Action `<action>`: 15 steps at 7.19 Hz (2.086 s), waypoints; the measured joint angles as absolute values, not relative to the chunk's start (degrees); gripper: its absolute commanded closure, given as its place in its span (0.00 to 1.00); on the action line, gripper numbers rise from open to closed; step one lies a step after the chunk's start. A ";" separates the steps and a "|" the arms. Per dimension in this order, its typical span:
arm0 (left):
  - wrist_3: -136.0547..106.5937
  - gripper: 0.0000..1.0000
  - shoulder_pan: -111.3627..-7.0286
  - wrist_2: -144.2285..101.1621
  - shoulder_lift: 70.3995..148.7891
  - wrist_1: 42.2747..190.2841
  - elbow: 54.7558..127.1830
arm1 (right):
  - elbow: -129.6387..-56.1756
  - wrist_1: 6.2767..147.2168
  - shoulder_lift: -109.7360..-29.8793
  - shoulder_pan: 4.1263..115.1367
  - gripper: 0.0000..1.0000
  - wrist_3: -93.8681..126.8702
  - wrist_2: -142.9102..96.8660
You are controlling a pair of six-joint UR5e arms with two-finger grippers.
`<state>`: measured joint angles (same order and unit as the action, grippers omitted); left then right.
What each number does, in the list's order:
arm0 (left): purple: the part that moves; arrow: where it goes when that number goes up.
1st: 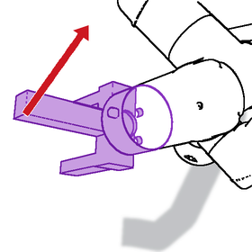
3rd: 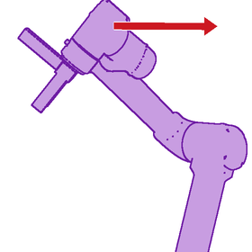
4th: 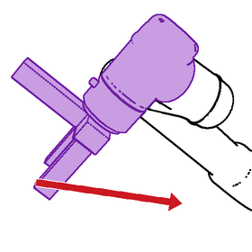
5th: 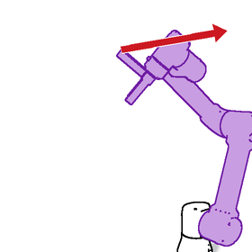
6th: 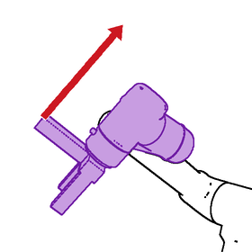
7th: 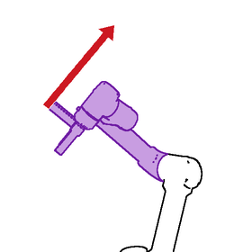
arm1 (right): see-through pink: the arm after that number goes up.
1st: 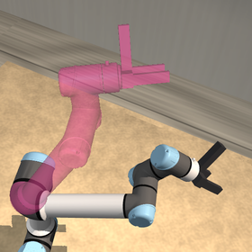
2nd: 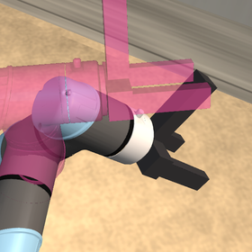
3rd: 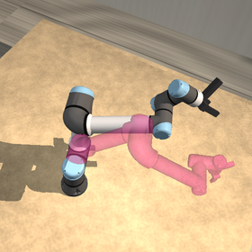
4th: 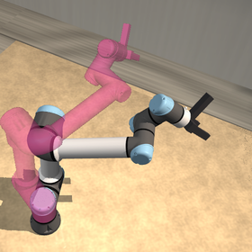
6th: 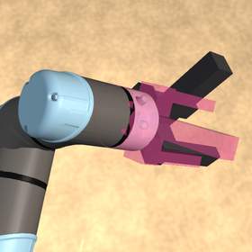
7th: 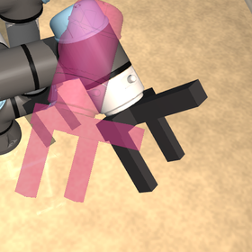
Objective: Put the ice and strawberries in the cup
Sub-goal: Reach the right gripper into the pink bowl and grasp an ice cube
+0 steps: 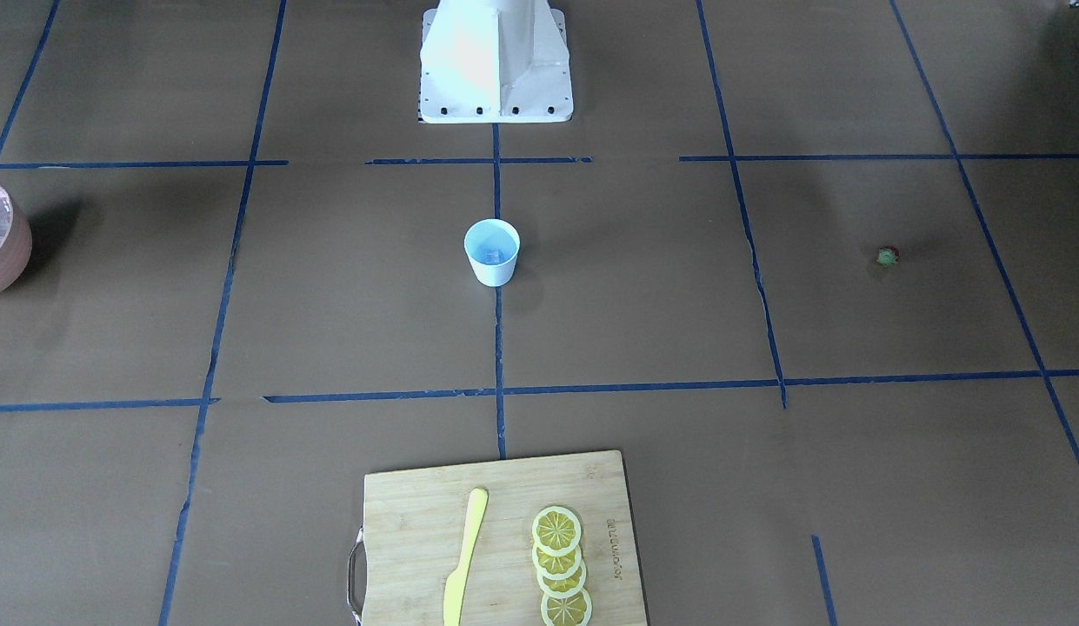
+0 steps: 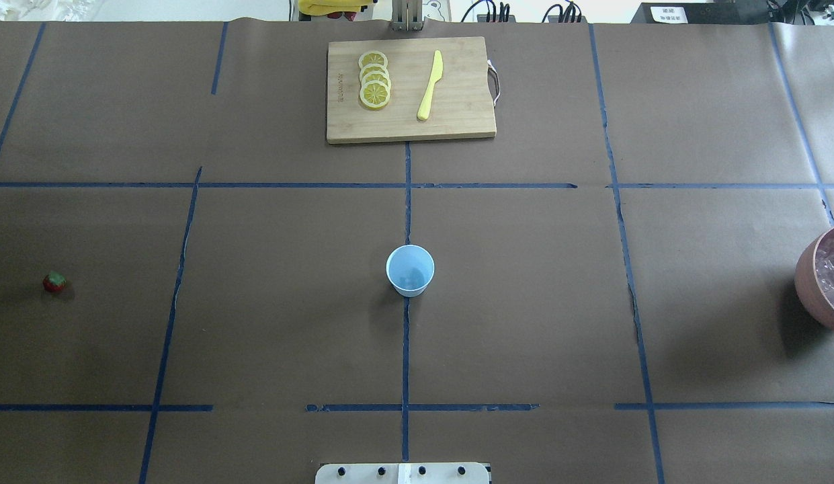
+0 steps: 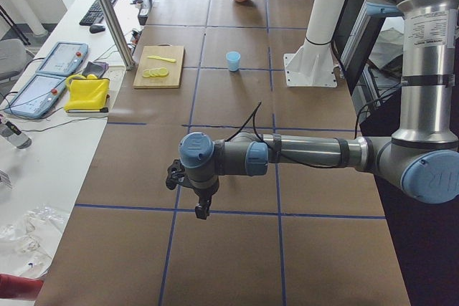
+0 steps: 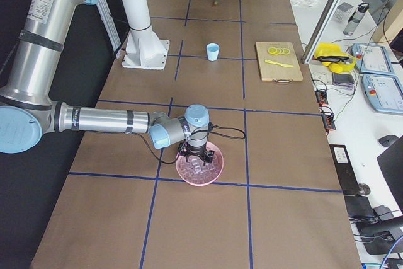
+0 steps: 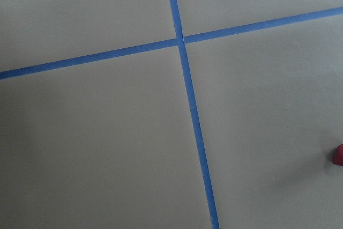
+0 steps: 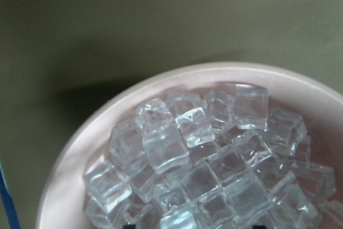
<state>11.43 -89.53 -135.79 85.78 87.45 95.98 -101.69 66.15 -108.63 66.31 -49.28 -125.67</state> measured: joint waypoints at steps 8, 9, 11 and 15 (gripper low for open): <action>11.43 0.00 -89.47 -135.79 85.78 87.62 96.29 | -102.09 66.12 -109.06 66.27 0.96 -49.94 -125.96; 11.43 0.00 -89.47 -135.79 85.78 87.62 96.31 | -102.31 66.19 -108.91 66.28 0.97 -49.85 -126.37; 11.43 0.00 -89.47 -135.79 85.80 87.65 96.33 | -102.44 66.63 -108.03 66.67 0.97 -49.16 -128.62; 11.34 0.00 -89.47 -135.79 85.85 89.40 96.11 | -102.41 71.11 -105.57 73.40 0.98 -27.69 -133.59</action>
